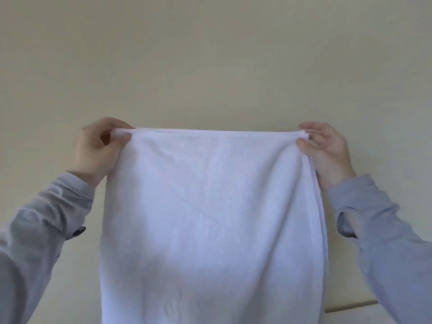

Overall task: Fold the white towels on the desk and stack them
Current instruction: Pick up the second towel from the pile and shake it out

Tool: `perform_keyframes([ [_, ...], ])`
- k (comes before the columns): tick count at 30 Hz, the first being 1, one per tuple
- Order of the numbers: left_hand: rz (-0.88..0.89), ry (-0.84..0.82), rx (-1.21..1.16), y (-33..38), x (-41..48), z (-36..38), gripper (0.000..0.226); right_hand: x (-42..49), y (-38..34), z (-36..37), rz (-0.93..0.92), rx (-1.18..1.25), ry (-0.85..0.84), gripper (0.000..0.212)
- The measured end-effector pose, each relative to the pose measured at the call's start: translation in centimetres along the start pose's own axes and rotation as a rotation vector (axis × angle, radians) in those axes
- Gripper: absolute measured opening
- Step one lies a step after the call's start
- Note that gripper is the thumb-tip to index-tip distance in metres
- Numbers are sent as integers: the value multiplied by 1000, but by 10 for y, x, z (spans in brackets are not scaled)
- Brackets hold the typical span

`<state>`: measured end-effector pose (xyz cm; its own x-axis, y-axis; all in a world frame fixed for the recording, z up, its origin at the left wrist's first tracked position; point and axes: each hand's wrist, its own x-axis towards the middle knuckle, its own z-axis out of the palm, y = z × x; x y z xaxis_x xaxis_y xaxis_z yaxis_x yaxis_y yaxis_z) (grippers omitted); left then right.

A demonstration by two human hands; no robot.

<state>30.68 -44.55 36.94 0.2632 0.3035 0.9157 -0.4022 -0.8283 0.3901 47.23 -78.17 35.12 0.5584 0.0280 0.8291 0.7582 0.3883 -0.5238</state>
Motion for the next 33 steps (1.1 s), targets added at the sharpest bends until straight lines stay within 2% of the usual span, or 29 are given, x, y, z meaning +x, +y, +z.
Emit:
perform_keyframes([
  [2,-86,39,115,-11,-4,3,22,1,6,12,42,-69,57,28],
  [4,-2,173,76,-19,-5,-9,18,5,4,5,-36,14,59,23],
  [5,54,188,70,-17,-3,-16,15,4,-1,2,-77,47,33,23],
  [8,56,69,93,-13,3,-15,13,6,8,11,-1,-41,44,29],
  [11,27,124,161,-16,11,-6,13,13,11,27,52,10,86,31],
  [14,-27,167,56,-23,10,-11,13,17,8,26,78,29,81,29],
  [17,-97,135,9,-23,4,-10,14,12,11,31,116,87,60,26],
  [20,-9,146,-92,-7,6,-24,19,16,-4,27,54,192,67,25],
  [23,141,261,-122,4,11,-42,11,17,-18,22,-101,263,111,24],
  [25,99,178,-59,0,11,-39,10,11,-8,31,-39,163,139,23],
  [27,-33,78,34,-15,-3,-30,13,1,0,43,84,66,135,24],
  [33,-53,111,-1,-40,-16,-39,13,0,-1,49,86,64,116,23],
])
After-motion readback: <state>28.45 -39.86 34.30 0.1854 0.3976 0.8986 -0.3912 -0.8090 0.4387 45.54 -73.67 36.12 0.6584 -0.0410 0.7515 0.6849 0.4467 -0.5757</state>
